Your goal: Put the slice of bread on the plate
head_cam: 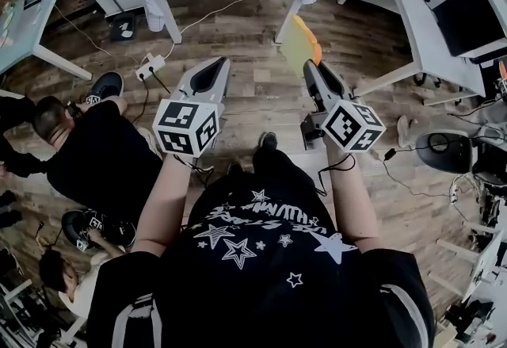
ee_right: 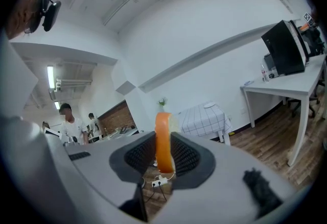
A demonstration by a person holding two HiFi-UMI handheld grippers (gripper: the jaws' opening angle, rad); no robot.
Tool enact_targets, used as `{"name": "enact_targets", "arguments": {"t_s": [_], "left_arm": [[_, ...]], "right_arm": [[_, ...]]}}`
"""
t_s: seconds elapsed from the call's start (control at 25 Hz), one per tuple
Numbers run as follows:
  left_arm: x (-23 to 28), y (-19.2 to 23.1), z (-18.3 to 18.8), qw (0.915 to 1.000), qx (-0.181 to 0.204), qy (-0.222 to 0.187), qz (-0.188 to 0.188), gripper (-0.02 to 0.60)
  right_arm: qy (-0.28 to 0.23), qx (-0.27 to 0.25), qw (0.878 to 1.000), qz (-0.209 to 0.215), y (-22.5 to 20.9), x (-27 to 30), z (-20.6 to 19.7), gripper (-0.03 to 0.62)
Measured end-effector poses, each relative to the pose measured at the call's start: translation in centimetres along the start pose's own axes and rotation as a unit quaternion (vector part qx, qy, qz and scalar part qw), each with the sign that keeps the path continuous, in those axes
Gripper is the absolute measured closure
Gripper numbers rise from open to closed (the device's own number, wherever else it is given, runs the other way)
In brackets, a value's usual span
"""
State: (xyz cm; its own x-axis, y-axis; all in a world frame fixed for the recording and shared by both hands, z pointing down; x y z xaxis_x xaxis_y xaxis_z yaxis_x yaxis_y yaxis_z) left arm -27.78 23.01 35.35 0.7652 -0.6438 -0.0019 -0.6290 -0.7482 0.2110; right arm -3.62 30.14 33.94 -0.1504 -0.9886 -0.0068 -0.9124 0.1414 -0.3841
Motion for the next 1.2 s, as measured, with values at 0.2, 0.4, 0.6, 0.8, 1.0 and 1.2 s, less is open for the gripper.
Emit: {"name": "enact_targets", "arguments": {"t_s": [0.2, 0.4, 0.6, 0.8, 1.0, 1.2], "left_arm": [[1.7, 0.7, -0.2, 1.0, 0.004, 0.004, 0.002, 0.572], [3.9, 2.0, 0.0, 0.9999, 0.008, 0.004, 0.013, 0.572], [7.2, 3.7, 0.1, 0.9996, 0.012, 0.009, 0.024, 0.572], [11.4, 5.0, 0.0, 0.9994, 0.011, 0.012, 0.03, 0.572], [16.0, 5.8, 1.1, 0.9992, 0.012, 0.013, 0.035, 0.572], [19.6, 6.6, 1.0, 0.9987, 0.015, 0.016, 0.045, 0.572]], "right_arm": [[0.001, 0.001, 1.0, -0.002, -1.7, 1.8, 0.1, 0.5], [0.001, 0.007, 1.0, 0.005, -3.7, 5.0, 0.3, 0.5], [0.001, 0.017, 1.0, 0.006, -6.1, 8.6, 0.8, 0.5], [0.006, 0.02, 1.0, 0.01, -9.2, 12.3, 1.6, 0.5], [0.004, 0.028, 1.0, 0.011, -12.3, 16.3, 3.6, 0.5], [0.008, 0.035, 0.999, 0.019, -15.0, 19.2, 4.1, 0.5]]}}
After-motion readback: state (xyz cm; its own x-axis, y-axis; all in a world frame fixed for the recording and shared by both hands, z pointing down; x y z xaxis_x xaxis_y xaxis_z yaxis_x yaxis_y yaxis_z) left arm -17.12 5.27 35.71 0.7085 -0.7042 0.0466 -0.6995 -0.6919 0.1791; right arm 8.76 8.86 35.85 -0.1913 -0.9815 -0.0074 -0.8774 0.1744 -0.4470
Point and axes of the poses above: the fingertips, and each gripper's own axes: x forward along the fingers, y to its left, z out of its top, the point moved 7 cm from there along -x, backward along the fingers, and after that the axes turned 10 degrees about -y, right-handed, at the moved point
